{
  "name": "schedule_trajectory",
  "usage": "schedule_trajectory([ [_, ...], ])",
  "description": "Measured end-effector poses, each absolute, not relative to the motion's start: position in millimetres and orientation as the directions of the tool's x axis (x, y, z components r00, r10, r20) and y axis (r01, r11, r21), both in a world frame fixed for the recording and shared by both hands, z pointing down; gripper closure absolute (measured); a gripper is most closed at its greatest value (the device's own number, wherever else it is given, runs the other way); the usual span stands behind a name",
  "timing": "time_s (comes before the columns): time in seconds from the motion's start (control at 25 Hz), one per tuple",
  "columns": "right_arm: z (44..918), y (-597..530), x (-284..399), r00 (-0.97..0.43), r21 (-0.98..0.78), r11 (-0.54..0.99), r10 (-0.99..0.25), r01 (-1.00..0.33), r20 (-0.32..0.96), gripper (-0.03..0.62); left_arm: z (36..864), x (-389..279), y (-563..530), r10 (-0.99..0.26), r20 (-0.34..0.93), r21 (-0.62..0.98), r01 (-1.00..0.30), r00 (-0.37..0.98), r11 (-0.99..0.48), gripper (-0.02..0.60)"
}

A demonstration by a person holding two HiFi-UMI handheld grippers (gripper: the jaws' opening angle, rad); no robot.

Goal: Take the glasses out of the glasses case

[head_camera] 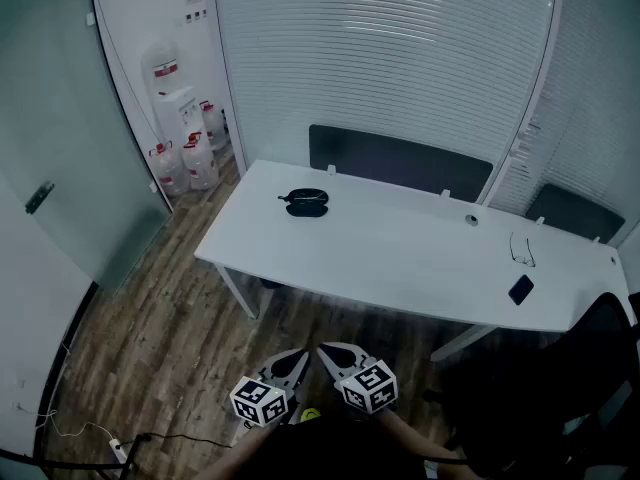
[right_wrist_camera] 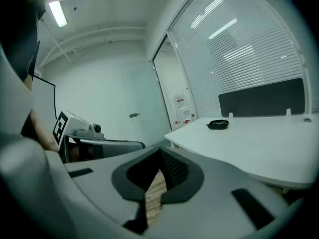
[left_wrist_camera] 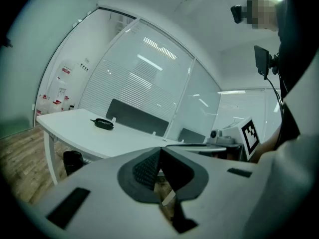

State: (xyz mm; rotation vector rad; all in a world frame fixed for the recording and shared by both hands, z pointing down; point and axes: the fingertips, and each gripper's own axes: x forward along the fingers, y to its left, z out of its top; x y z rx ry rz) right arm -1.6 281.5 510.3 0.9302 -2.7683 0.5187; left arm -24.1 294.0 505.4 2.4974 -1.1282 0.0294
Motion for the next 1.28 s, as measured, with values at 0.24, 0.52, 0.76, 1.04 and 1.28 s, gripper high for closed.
schedule_trajectory([
  [0.24, 503.7, 273.3, -7.5, -0.789, -0.265, 0.745, -0.562, -0.613, 0.247, 0.577, 500.4, -34.4, 285.0, -0.727, 0.164, 0.352, -0.728, 0.666, -0.588, 0.571],
  [0.52, 502.5, 270.7, -8.9, -0.801, -0.264, 0.757, -0.553, -0.598, 0.227, 0.577, 498.5, -31.8, 283.0, -0.714, 0.158, 0.338, -0.717, 0.682, -0.61, 0.571],
  [0.76, 500.0, 268.9, -6.0, -0.8, -0.264, 0.755, -0.552, -0.6, 0.236, 0.579, 496.5, -30.3, 280.7, -0.701, 0.155, 0.338, -0.705, 0.696, -0.624, 0.571],
  [1.04, 502.7, 270.3, -10.8, -0.793, -0.245, 0.756, -0.559, -0.608, 0.244, 0.577, 499.4, -27.1, 282.7, -0.678, 0.166, 0.33, -0.688, 0.716, -0.646, 0.571],
  [1.28, 505.5, 273.8, -21.9, -0.789, -0.213, 0.765, -0.554, -0.608, 0.266, 0.577, 499.9, -27.6, 282.3, -0.667, 0.173, 0.307, -0.683, 0.724, -0.662, 0.571],
])
